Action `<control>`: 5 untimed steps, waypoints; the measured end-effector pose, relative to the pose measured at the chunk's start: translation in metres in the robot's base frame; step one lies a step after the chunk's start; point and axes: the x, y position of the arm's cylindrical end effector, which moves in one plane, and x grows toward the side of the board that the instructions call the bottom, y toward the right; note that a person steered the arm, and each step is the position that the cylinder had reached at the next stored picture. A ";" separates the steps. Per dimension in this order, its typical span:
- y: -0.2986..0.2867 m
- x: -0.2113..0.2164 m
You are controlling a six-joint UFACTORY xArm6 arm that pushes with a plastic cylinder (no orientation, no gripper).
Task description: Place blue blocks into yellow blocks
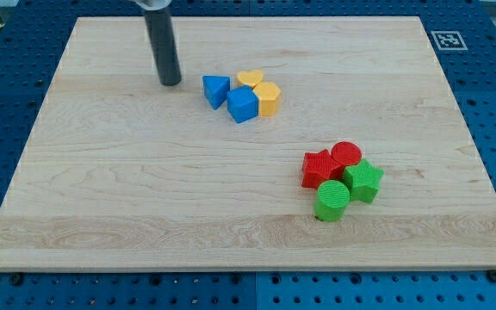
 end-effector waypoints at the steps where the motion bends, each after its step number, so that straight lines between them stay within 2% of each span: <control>1: 0.002 0.008; 5: 0.080 0.008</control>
